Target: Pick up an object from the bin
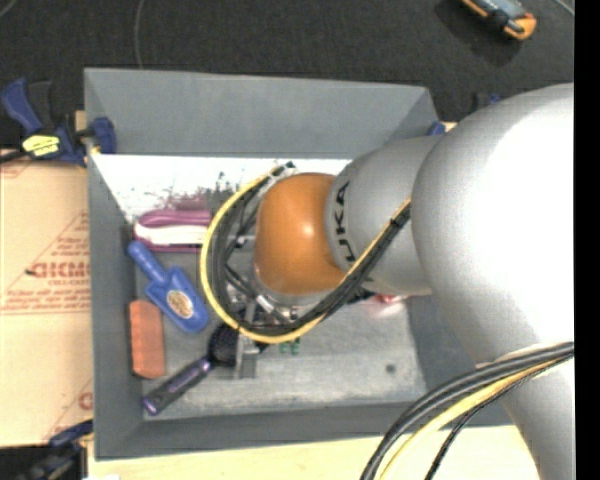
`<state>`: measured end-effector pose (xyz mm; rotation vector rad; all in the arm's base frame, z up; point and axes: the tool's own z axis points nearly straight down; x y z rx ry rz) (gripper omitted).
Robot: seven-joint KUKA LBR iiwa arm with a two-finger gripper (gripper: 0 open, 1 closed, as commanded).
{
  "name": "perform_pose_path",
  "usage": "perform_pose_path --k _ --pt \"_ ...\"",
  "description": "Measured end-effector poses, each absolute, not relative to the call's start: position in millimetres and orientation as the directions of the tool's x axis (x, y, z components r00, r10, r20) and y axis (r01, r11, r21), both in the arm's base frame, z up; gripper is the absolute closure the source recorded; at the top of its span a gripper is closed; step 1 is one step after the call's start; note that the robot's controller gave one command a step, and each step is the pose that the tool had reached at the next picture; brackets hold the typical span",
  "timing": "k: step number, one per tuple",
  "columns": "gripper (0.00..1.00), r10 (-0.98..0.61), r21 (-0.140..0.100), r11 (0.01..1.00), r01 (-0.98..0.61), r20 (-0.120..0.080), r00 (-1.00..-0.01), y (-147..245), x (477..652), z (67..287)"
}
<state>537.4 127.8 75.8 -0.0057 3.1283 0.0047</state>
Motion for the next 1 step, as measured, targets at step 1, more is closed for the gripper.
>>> perform_pose_path --k 1 --pt "1.0 -0.02 0.0 1.0 -0.02 -0.016 -1.0 123.4 534.5 89.6"
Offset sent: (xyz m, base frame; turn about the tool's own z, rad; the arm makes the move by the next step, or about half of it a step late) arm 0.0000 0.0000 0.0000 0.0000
